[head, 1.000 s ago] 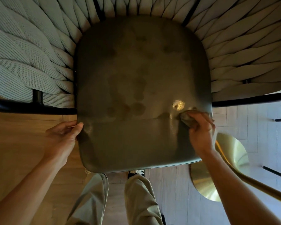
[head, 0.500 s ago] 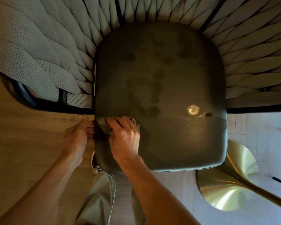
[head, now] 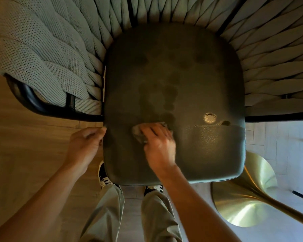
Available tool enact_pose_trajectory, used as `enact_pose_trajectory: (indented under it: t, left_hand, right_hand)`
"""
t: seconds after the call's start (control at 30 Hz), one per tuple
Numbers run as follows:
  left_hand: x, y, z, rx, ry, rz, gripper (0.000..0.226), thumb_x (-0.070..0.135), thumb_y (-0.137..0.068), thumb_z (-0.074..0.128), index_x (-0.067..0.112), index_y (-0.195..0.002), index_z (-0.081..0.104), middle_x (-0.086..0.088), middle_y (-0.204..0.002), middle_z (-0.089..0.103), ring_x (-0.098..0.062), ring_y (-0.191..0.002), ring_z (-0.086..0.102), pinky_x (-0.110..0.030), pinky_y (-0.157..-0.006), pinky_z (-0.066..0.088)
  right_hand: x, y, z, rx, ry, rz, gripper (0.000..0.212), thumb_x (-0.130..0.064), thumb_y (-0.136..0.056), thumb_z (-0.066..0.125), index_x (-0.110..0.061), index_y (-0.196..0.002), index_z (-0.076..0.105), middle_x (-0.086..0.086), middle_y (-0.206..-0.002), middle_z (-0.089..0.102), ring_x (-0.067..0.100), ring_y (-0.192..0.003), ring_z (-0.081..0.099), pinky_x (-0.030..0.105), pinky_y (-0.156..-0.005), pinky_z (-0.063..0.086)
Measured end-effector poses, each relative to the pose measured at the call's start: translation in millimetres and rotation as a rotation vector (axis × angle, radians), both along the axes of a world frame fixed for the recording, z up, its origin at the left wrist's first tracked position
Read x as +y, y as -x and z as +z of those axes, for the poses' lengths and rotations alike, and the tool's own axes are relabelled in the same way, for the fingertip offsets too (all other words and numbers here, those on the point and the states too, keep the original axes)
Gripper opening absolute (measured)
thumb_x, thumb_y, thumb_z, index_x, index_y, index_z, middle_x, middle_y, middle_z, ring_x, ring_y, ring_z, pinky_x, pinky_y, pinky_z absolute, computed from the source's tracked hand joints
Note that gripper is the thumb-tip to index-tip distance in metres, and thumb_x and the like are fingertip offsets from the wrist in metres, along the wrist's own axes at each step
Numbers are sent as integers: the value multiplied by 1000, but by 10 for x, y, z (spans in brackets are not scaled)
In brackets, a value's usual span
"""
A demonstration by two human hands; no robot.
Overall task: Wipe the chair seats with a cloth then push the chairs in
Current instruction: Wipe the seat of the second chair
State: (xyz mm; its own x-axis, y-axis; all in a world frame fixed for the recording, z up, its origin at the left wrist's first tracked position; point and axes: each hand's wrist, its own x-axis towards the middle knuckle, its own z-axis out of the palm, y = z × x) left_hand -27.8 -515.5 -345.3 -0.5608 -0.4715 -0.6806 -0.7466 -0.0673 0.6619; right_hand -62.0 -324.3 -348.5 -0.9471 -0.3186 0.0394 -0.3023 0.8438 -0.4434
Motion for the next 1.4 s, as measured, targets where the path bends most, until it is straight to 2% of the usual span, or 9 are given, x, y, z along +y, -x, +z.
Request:
enact_pose_trajectory:
  t: [0.1,0.23,0.37,0.47,0.57,0.73,0.9,1.17,1.4]
  left_hand:
    - [5,26,-52,4,85,-46,10,32,-85,69,24,-80,67,-2,-88,70,-21,-88,66,-41,-85,54]
    - [67,54,-83,22,158,-69,12,25,-85,70,18,-92,65,1,-86,66,-14,-82,63,-28,-74,51]
    - [65,34,-118,81,160,-53,17,19,-83,72,17,-99,66,1,-86,66,-8,-76,62,-23,-69,49]
    - [101,71,-111,117,164,-8,12,10,-83,72,16,-90,66,1,-80,64,4,-65,61,-9,-62,47]
    - [153,86,-105,148,161,28,10,5,-83,70,8,-91,66,3,-77,62,11,-60,59,-2,-59,44]
    - [143,61,-120,165,117,69,9,3,-82,70,8,-89,67,2,-79,64,9,-63,62,-4,-62,45]
    - [104,62,-131,123,81,75,14,9,-82,73,21,-78,67,2,-79,68,-1,-69,65,-19,-70,49]
    - [23,93,-110,31,-24,106,16,26,-92,62,13,-88,71,-6,-88,71,-17,-86,66,-34,-81,54]
    - [-3,146,-1,70,-285,342,41,33,-102,39,3,-93,66,-8,-84,68,-7,-64,67,-13,-56,53]
  right_hand:
    - [635,133,-23,28,-86,-60,51,-4,-55,57,-16,-103,69,6,-97,67,31,-87,63,39,-71,54]
    - [1546,324,-62,-18,-131,-187,53,2,-60,53,-19,-107,63,14,-102,61,39,-88,58,49,-61,54]
    - [2218,509,-114,-85,-102,-333,38,-8,-76,42,-22,-108,58,13,-106,60,41,-88,57,57,-64,52]
    - [2440,606,-58,-48,-84,-452,30,5,-85,57,-8,-109,66,19,-104,65,42,-89,60,55,-70,54]
    - [2468,635,-65,-19,-52,-483,23,-1,-89,60,-6,-110,67,18,-104,67,39,-91,61,52,-74,54]
    - [1971,532,-180,43,33,-328,33,-1,-79,51,-19,-104,65,12,-101,65,36,-91,60,52,-71,55]
    - [1069,345,-115,71,15,-157,40,3,-66,53,-14,-98,72,7,-102,68,31,-89,64,40,-69,57]
    - [-264,-10,-134,55,108,-70,42,-3,-73,45,-15,-104,72,4,-101,69,24,-94,63,43,-74,58]
    - [-1123,-68,-29,-49,111,-52,32,-11,-78,50,-15,-102,72,6,-95,70,27,-89,66,39,-72,56]
